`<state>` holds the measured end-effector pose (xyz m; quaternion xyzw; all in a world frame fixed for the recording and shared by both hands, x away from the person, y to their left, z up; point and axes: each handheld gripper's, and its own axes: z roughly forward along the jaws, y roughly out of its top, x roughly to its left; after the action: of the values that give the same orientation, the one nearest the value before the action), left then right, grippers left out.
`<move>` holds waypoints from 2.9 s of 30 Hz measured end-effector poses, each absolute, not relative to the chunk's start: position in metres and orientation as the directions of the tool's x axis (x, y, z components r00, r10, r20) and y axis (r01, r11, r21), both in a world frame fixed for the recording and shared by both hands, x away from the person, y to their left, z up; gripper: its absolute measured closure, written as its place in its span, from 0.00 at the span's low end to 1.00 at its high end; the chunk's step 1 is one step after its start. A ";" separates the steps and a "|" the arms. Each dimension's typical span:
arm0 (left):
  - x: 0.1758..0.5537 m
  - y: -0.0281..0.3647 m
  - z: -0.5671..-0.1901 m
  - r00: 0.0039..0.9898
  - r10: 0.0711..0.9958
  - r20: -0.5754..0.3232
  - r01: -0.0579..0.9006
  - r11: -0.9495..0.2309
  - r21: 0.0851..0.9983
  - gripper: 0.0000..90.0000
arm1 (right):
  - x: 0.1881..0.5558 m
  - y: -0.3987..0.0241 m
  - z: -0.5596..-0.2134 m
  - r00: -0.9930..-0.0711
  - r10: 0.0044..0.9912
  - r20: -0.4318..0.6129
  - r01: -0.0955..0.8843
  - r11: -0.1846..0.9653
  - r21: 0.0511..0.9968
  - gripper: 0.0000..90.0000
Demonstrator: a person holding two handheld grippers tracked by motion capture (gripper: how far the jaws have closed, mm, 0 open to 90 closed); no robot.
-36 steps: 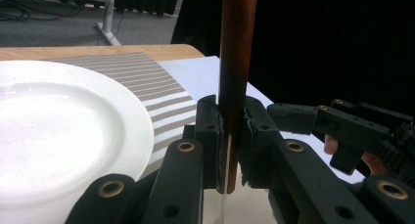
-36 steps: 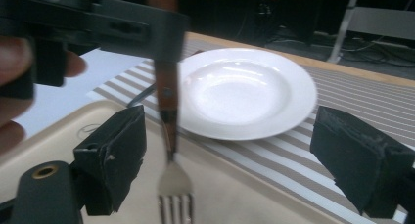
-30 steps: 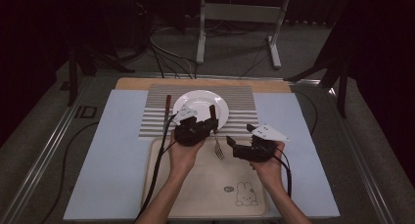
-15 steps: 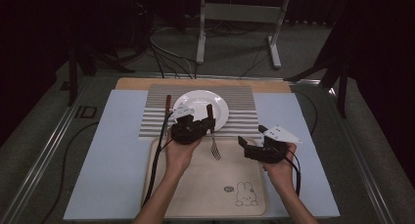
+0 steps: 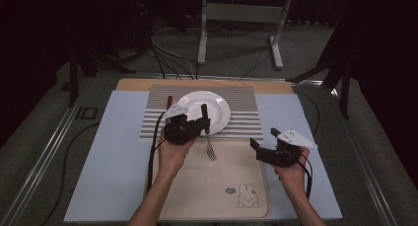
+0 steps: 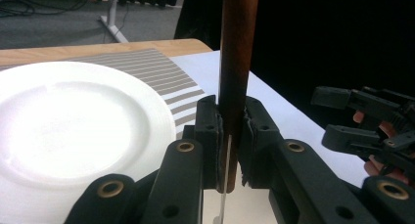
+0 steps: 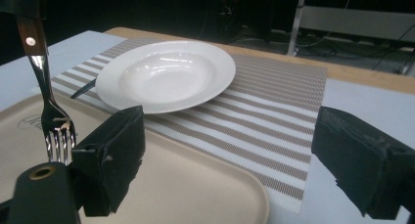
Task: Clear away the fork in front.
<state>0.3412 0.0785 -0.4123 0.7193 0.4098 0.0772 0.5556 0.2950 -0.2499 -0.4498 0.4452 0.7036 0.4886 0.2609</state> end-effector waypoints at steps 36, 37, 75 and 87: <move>0.319 0.135 -0.394 0.684 0.669 -0.291 0.496 -0.135 0.858 0.89 | 0.288 -0.259 -0.456 -0.463 0.882 0.088 0.393 0.115 0.912 0.15; 0.318 0.137 -0.393 0.683 0.669 -0.294 0.498 -0.132 0.857 0.89 | 0.288 -0.259 -0.456 -0.463 0.882 0.089 0.394 0.115 0.912 0.15; 0.275 0.192 -0.410 0.674 0.666 -0.320 0.607 -0.251 0.754 0.89 | 0.287 -0.266 -0.454 -0.446 0.890 0.093 0.390 0.099 0.915 0.15; 0.279 0.186 -0.448 0.638 0.699 -0.322 0.655 -0.274 0.704 0.84 | 0.286 -0.265 -0.455 -0.449 0.888 0.093 0.392 0.103 0.914 0.15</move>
<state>0.2794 0.1857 -0.4480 0.7978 0.4244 0.0259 0.4274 0.2855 -0.2650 -0.4546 0.4589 0.6978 0.4877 0.2544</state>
